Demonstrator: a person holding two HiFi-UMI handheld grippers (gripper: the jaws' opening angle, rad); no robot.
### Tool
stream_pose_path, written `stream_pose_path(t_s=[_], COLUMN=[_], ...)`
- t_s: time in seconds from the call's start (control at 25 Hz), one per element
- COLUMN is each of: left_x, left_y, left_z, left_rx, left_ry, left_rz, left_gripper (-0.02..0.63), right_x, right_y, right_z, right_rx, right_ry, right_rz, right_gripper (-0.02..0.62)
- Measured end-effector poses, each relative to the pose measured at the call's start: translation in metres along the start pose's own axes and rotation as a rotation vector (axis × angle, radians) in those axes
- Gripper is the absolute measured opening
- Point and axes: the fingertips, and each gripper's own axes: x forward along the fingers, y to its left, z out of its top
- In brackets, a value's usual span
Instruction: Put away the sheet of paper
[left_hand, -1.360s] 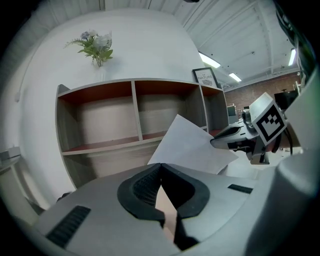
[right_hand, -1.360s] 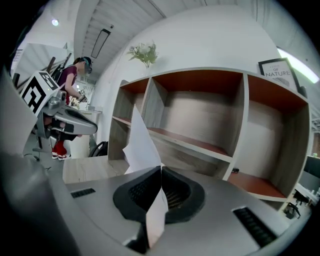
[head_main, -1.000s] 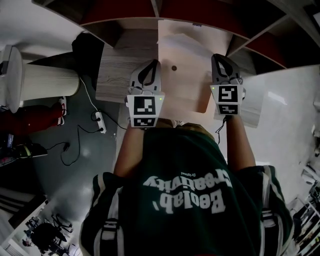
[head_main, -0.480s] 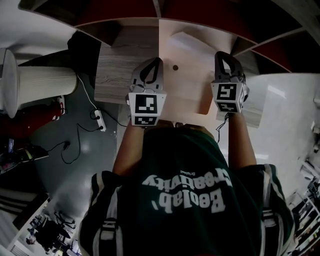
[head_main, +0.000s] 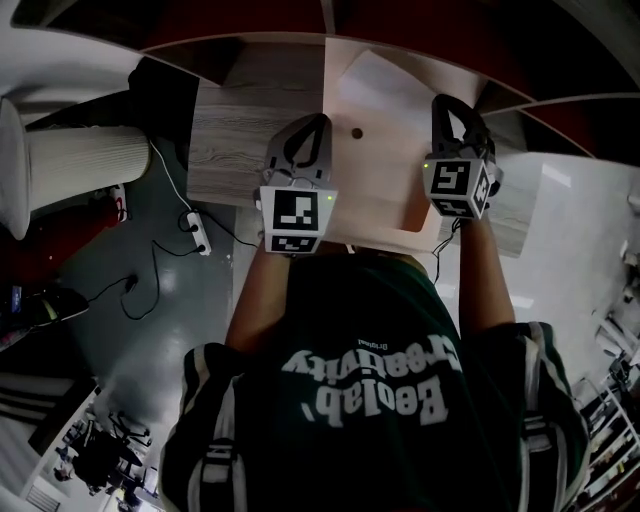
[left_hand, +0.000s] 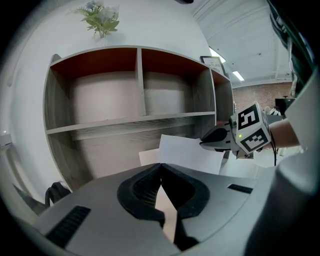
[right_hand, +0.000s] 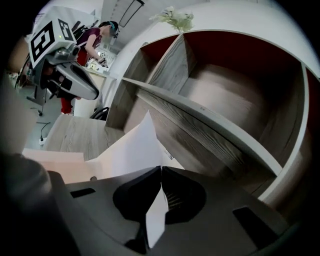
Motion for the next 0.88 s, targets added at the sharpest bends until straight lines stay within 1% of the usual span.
stream_pose_path(t_s=[0.08, 0.16, 0.28, 0.44, 0.6, 0.88], left_x=[0.003, 0.005, 0.006, 0.007, 0.007, 0.005], left_y=[0.008, 0.017, 0.027, 0.036, 0.042, 0.047], left_z=[-0.006, -0.011, -0.017, -0.021, -0.024, -0.022], left_rx=[-0.007, -0.011, -0.020, -0.019, -0.019, -0.015], left_ry=[0.005, 0.009, 0.017, 0.029, 0.034, 0.031], left_rz=[0.000, 0.004, 0.012, 0.020, 0.023, 0.020], left_gripper=[0.018, 0.018, 0.018, 0.018, 0.018, 0.018], right_x=[0.009, 0.016, 0.021, 0.025, 0.026, 0.028], right_y=[0.003, 0.007, 0.010, 0.011, 0.006, 0.012], right_z=[0.000, -0.002, 0.000, 0.003, 0.009, 0.003], right_rx=[-0.049, -0.071, -0.055, -0.073, -0.073, -0.071], right_ry=[0.005, 0.009, 0.005, -0.004, -0.035, -0.007], right_rz=[-0.001, 0.000, -0.003, -0.014, -0.081, -0.062], right_gripper=[0.034, 0.035, 0.035, 0.035, 0.037, 0.038])
